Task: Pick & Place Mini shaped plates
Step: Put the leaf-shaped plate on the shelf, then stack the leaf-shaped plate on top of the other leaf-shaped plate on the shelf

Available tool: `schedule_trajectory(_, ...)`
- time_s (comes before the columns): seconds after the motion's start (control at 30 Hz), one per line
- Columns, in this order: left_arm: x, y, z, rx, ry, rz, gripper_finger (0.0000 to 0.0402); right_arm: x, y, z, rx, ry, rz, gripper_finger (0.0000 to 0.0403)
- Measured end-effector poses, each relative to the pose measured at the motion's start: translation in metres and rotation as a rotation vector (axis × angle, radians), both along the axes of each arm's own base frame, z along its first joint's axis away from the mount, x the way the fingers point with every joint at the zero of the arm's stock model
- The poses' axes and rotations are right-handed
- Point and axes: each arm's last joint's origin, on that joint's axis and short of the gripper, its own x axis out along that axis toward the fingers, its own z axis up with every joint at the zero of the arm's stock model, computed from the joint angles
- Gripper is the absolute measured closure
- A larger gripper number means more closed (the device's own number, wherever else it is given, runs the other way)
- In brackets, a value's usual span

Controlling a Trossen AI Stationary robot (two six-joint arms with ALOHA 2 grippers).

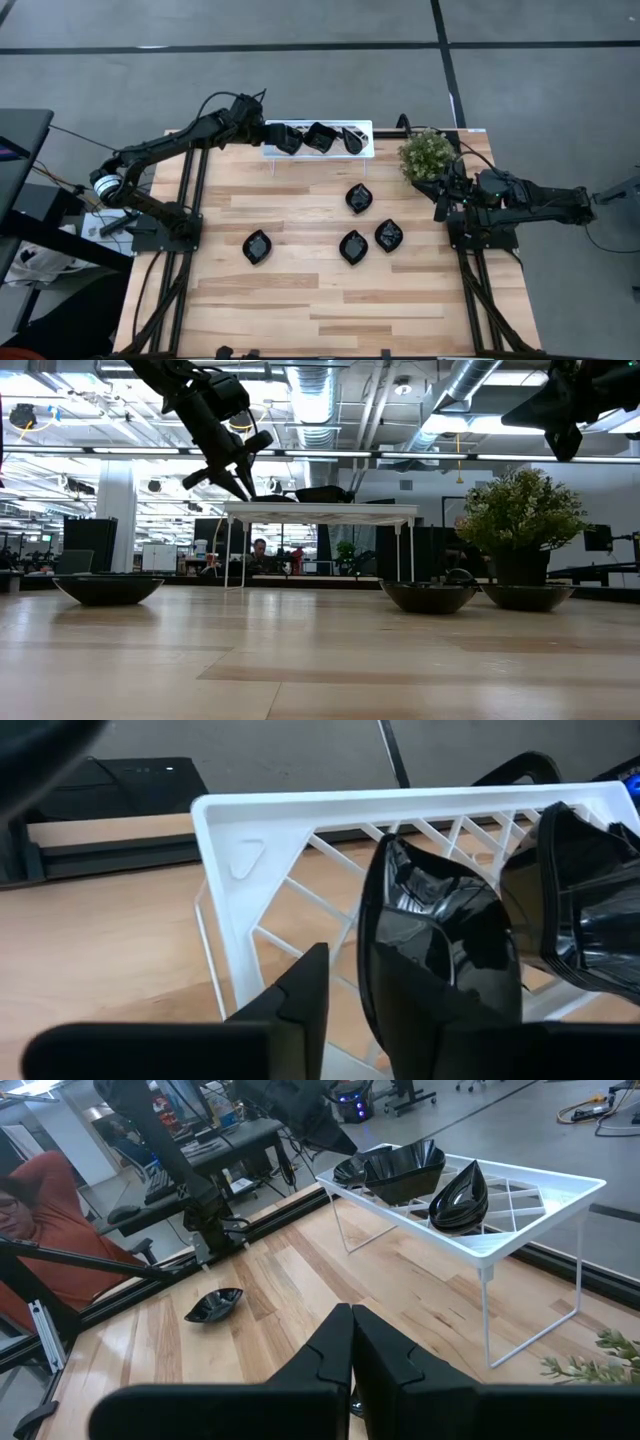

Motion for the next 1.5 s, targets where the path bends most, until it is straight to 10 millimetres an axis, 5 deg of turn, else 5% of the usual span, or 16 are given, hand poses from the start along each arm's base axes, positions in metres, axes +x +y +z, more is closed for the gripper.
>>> schedule_trajectory(1.17, 0.0, -0.002, 0.001, -0.003, 0.003, -0.004, 0.0297, 0.0, 0.0, 0.0, 0.0, 0.0, 0.0, 0.0401)
schedule_trajectory(1.5, -0.015, -0.025, 0.032, 0.015, -0.041, -0.036, 0.0297, 0.0, 0.0, 0.0, 0.0, 0.0, 0.0, 0.0401)
